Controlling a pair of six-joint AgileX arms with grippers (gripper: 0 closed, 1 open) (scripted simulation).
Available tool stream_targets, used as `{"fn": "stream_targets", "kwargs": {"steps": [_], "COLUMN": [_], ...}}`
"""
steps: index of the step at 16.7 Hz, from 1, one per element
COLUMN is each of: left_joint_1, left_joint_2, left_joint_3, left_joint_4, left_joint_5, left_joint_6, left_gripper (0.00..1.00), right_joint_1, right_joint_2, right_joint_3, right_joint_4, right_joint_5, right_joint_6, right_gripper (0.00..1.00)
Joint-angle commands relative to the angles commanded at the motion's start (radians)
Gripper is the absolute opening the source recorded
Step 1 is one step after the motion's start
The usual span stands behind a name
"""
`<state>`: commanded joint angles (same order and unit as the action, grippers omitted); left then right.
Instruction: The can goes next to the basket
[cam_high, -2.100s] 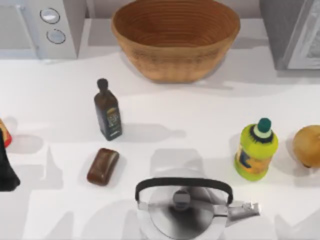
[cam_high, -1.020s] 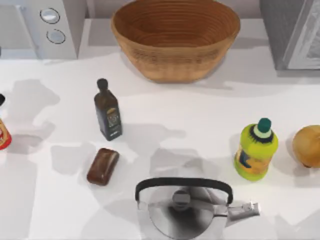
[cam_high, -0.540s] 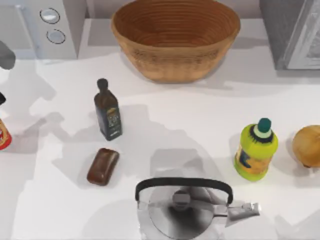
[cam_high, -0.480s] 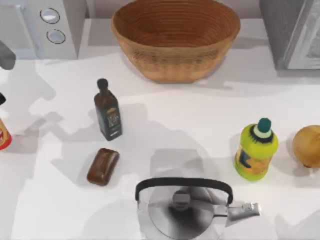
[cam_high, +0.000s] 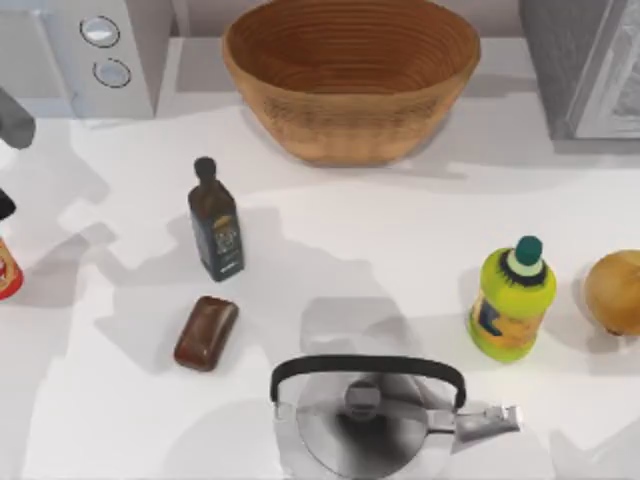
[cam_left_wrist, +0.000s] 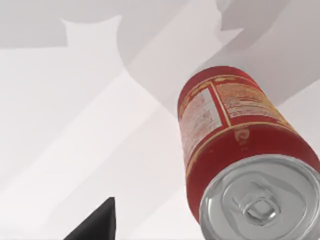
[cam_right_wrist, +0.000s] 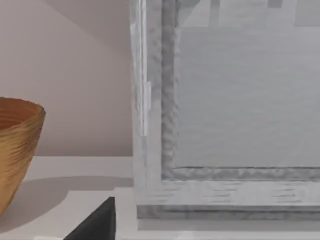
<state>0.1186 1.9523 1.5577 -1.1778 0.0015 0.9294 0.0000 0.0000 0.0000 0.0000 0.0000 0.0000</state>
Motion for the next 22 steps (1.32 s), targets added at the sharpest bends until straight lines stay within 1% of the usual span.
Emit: {"fn": "stream_targets", "kwargs": {"steps": [5, 9, 22], "left_joint_1": [0.004, 0.004, 0.004], "left_joint_2": [0.039, 0.043, 0.043], "left_joint_3": [-0.122, -0.132, -0.132], "left_joint_4": [0.167, 0.179, 0.179], "left_joint_5": [0.000, 0.000, 0.000], "left_joint_6": [0.005, 0.005, 0.005], "left_gripper": [1.00, 1.00, 0.02], "right_joint_1": [0.000, 0.000, 0.000], "right_joint_2": [0.000, 0.000, 0.000], "right_joint_3": [0.000, 0.000, 0.000], "right_joint_4": [0.000, 0.000, 0.000], "right_joint_5": [0.000, 0.000, 0.000], "right_joint_6": [0.000, 0.000, 0.000], "right_gripper": [1.00, 1.00, 1.00]}}
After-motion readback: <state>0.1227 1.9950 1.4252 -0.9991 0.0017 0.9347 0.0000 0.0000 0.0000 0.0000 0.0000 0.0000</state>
